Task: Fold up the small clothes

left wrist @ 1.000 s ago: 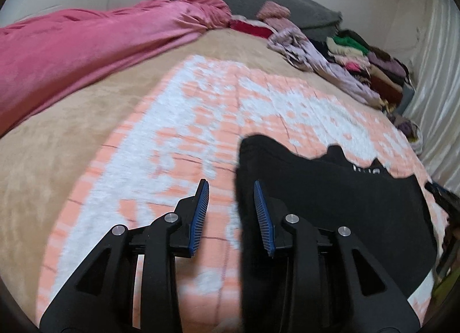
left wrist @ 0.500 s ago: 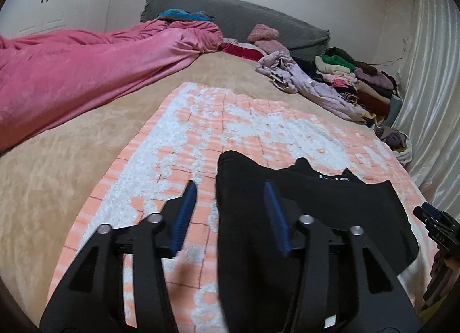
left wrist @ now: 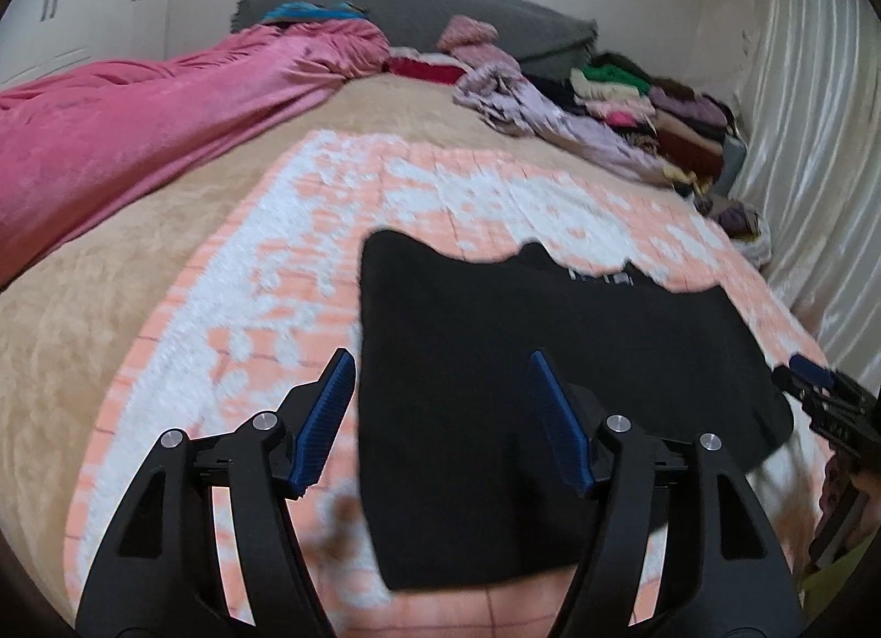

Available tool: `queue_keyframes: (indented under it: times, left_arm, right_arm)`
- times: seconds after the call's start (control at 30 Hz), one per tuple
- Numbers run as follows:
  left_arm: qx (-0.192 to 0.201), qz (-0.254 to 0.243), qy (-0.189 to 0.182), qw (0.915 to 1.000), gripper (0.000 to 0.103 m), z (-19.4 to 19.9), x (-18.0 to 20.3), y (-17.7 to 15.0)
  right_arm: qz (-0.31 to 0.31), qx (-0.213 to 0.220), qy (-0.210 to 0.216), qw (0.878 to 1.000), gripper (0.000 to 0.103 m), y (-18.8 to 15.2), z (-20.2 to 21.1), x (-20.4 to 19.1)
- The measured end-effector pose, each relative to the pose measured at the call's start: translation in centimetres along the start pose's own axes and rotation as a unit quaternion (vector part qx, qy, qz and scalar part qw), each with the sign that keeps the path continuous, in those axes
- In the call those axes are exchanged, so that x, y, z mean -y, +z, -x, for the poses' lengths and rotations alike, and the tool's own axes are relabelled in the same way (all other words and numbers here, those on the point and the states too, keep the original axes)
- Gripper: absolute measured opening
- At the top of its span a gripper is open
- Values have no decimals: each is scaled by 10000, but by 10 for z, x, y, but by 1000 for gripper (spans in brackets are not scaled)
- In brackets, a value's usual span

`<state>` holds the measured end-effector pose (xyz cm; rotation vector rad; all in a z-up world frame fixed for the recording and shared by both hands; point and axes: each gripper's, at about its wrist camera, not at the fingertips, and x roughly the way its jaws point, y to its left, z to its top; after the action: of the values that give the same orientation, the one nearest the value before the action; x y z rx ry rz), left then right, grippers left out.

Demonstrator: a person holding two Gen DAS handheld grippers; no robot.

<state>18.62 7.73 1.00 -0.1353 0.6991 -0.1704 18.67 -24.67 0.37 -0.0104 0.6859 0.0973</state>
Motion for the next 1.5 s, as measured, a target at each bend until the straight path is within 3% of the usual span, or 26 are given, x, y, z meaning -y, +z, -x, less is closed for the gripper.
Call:
queue_keyframes:
  times: [0.43,0.8,1.5]
  left_arm:
    - [-1023,-297,307,9938,69,-33,20,-38]
    - [-922,-275,288,9949,69,-25,19,-37]
    - [-673,-171,188,9974,90,-2,17,-29]
  right_arm:
    - [-116,-682,-74,9976,67,-24,-24,8]
    - [-532,-519,58,9972,70,-25,-11,13]
    - [-382,-219,85,9990,84,-23,25,-8]
